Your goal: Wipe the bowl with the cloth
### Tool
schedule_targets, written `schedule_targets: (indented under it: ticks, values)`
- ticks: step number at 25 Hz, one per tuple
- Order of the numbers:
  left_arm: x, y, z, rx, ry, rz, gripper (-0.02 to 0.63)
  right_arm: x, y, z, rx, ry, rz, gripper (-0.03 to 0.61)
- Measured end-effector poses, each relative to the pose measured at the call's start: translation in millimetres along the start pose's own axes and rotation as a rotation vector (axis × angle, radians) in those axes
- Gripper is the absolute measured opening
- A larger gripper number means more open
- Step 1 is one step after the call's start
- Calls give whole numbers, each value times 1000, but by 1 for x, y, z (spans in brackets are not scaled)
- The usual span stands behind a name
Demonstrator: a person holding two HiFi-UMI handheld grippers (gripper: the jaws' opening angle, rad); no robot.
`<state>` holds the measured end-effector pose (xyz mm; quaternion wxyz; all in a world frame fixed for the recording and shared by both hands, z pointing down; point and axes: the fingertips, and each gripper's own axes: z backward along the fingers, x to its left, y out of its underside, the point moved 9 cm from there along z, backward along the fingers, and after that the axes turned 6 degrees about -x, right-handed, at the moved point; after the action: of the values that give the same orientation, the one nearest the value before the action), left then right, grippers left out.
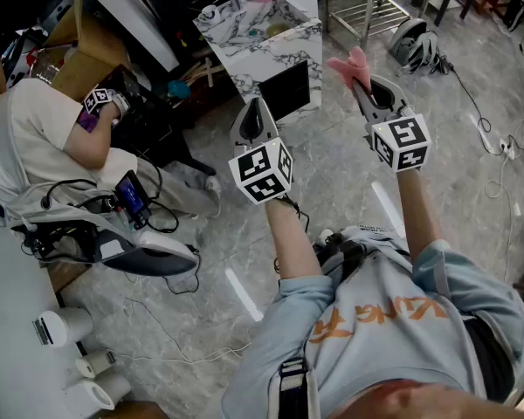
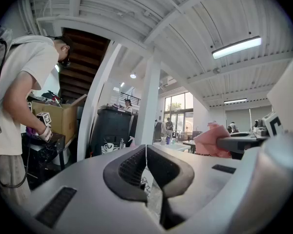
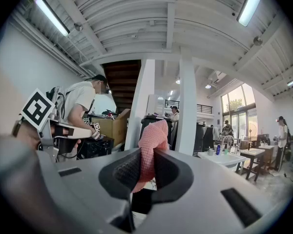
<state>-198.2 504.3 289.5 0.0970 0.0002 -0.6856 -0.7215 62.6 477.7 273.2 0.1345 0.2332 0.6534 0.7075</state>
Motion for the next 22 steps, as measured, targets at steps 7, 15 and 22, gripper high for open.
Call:
schedule_targets:
  ticks: [7, 15, 22]
  values:
    - [15, -10, -16, -6, 8, 6, 26, 5, -9, -19, -34, -32, 3, 49]
    - [26, -29, -27, -76, 48, 53, 26, -12, -22, -35, -15, 1, -10, 49]
    - [29, -37, -47, -106, 57, 54, 26, -34, -31, -47, -35, 10, -11, 49]
